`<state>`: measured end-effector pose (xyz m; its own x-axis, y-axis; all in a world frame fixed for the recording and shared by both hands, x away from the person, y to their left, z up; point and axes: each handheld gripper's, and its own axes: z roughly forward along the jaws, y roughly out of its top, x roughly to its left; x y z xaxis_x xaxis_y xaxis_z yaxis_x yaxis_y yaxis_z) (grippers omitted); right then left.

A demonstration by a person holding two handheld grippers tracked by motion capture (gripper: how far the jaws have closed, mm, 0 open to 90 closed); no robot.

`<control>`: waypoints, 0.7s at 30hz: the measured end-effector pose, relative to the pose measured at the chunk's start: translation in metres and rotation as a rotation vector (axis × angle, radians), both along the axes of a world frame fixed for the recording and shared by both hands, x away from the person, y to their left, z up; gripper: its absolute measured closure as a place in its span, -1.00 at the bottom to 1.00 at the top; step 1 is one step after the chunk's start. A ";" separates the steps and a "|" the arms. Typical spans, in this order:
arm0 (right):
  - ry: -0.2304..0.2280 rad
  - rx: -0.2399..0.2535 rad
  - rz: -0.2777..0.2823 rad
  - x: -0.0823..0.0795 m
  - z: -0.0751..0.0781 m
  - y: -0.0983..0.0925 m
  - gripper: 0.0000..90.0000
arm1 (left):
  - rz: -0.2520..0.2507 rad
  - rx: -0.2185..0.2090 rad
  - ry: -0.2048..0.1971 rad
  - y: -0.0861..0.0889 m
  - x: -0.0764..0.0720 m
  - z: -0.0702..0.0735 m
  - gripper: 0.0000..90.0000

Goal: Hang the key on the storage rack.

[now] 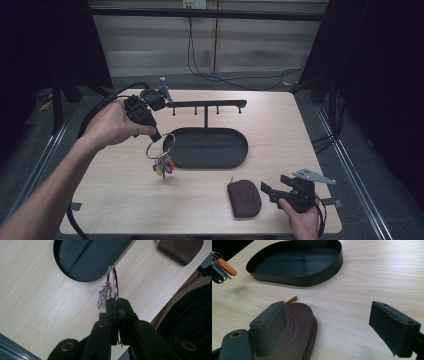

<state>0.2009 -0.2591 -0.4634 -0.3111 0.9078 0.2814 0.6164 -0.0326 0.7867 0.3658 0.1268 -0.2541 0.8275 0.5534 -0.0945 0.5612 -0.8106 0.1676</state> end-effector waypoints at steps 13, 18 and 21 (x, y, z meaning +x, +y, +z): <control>-0.003 -0.002 0.011 -0.001 0.000 0.001 -0.68 | -0.002 0.019 0.007 -0.017 0.021 0.009 0.96; -0.004 -0.001 0.013 -0.001 0.001 0.001 -0.68 | 0.017 0.009 0.019 -0.018 0.035 0.008 0.96; -0.002 0.001 0.012 -0.001 0.000 0.000 -0.68 | 0.036 0.007 0.026 -0.018 0.043 0.007 0.96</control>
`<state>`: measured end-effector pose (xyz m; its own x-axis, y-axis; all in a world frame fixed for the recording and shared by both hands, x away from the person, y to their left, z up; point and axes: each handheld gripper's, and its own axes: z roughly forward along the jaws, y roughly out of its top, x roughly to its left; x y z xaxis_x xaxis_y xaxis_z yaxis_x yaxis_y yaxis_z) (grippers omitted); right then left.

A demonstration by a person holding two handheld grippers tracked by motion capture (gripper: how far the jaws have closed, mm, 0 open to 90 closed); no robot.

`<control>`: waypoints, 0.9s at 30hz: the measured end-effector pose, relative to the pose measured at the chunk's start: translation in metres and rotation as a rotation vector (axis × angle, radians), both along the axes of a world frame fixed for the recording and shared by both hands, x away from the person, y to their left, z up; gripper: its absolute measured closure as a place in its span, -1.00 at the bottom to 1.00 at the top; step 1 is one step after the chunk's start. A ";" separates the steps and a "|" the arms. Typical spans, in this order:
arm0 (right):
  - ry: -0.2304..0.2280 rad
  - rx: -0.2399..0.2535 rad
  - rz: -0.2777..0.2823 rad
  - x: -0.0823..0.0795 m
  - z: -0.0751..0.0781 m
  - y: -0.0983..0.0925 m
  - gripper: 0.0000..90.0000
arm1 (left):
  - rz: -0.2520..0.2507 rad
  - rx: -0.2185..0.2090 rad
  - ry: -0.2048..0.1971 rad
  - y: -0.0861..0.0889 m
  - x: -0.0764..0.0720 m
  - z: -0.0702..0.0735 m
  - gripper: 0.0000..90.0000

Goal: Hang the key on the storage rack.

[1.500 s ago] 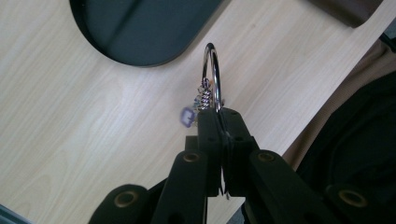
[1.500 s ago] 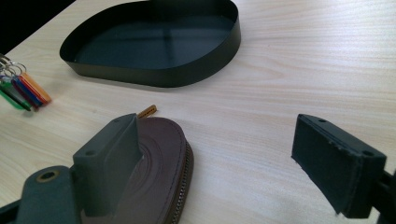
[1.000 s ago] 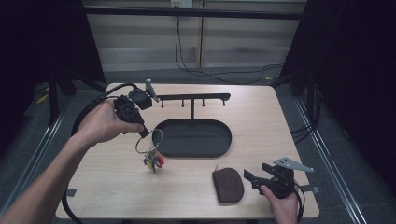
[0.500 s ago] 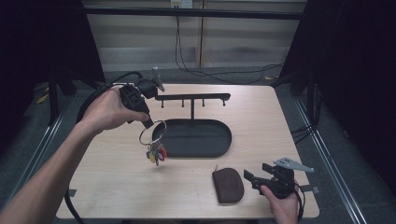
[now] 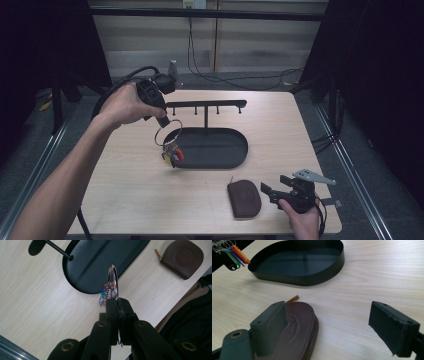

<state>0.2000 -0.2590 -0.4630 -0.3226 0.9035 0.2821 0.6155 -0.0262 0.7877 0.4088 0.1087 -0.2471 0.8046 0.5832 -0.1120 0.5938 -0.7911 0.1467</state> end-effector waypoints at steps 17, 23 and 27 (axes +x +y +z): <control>0.001 0.005 0.005 0.000 0.000 -0.001 -0.68 | 0.088 0.008 0.031 -0.004 0.039 -0.018 0.96; 0.000 0.003 0.009 0.000 0.000 0.000 -0.68 | 0.098 0.038 0.014 0.000 0.049 -0.021 0.96; 0.003 -0.001 0.010 0.000 0.000 0.000 -0.68 | 0.121 0.036 0.012 -0.001 0.055 -0.028 0.96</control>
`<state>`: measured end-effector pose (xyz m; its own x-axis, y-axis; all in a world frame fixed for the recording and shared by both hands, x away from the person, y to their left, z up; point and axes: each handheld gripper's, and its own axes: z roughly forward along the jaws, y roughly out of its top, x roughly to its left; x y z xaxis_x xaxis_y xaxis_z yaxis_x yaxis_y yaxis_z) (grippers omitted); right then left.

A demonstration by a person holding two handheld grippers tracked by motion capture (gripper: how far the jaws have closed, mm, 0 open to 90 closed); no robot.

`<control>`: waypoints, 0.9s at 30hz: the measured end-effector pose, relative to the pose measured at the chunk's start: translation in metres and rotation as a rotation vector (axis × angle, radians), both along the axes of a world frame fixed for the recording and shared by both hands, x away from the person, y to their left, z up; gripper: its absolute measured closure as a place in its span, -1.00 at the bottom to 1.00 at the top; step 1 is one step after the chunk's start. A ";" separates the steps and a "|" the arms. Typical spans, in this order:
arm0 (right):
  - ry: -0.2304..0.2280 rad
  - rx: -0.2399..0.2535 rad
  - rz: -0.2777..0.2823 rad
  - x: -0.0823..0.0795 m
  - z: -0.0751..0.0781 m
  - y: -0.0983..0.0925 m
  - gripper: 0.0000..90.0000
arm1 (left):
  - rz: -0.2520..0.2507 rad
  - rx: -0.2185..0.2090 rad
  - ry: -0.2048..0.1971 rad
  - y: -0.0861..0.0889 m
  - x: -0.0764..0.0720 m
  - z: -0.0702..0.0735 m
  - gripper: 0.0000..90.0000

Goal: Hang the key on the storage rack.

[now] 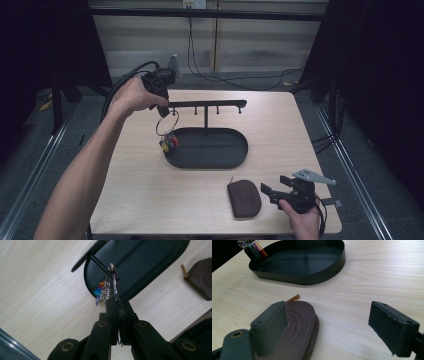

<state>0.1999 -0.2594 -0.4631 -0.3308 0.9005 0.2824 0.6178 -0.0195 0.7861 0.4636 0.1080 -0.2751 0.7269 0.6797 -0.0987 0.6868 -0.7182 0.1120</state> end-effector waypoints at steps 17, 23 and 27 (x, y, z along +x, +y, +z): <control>-0.007 -0.022 0.006 -0.001 0.000 0.001 -0.67 | 0.005 0.008 -0.052 -0.007 0.007 -0.015 0.93; -0.007 -0.020 0.005 0.000 0.000 0.001 -0.66 | 0.030 -0.018 -0.063 0.000 0.006 -0.012 0.75; -0.007 -0.024 0.006 0.000 0.000 0.002 -0.66 | 0.024 -0.020 -0.070 0.003 0.004 -0.012 0.57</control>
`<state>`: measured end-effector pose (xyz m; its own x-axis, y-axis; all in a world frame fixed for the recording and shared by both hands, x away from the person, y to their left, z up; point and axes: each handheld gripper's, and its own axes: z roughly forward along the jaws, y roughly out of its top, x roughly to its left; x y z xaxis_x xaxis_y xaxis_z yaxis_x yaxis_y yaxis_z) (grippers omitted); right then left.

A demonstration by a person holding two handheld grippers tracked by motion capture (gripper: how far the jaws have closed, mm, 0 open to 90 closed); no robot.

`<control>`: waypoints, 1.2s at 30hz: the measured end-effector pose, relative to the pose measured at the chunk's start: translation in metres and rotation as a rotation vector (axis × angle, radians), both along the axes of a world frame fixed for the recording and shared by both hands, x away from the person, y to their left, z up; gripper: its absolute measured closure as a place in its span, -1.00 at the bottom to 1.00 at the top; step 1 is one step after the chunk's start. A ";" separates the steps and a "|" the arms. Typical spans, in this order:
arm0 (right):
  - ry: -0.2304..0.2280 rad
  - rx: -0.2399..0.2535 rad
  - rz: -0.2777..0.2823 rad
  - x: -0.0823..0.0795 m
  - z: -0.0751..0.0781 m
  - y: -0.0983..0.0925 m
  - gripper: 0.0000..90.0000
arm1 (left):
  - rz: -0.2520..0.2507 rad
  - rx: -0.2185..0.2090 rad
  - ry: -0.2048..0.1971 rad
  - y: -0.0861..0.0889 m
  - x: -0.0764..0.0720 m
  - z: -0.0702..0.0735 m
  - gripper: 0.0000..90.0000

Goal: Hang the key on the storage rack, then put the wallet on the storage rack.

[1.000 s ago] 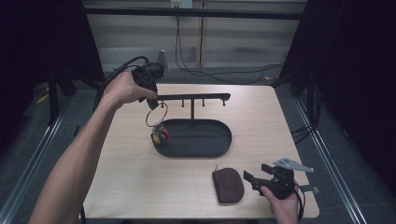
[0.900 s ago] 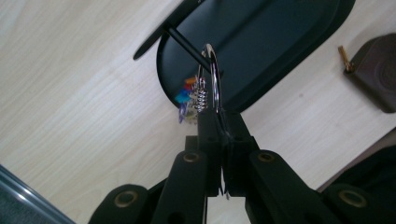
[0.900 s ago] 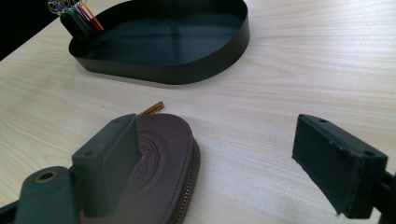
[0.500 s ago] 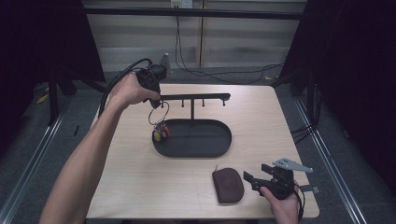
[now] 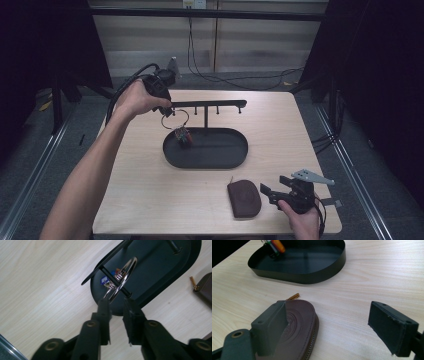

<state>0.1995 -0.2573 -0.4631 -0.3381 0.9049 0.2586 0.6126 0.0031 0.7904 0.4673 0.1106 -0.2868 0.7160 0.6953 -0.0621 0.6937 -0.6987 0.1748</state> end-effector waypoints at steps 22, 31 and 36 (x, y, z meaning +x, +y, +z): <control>0.016 0.010 -0.009 0.003 -0.001 -0.001 -0.66 | 0.061 -0.192 -0.015 0.031 -0.030 -0.012 0.04; 0.018 0.009 -0.012 0.003 -0.001 -0.001 -0.66 | 0.030 -0.256 -0.066 0.038 -0.045 -0.014 -0.06; 0.024 0.010 -0.015 0.005 -0.002 -0.001 -0.66 | -0.002 -0.286 -0.079 0.041 -0.058 -0.019 -0.12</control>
<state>0.2045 -0.2579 -0.4650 -0.3183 0.9071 0.2755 0.6316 -0.0138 0.7752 0.4097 0.1518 -0.3058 0.7280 0.6559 -0.1996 0.6686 -0.6150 0.4180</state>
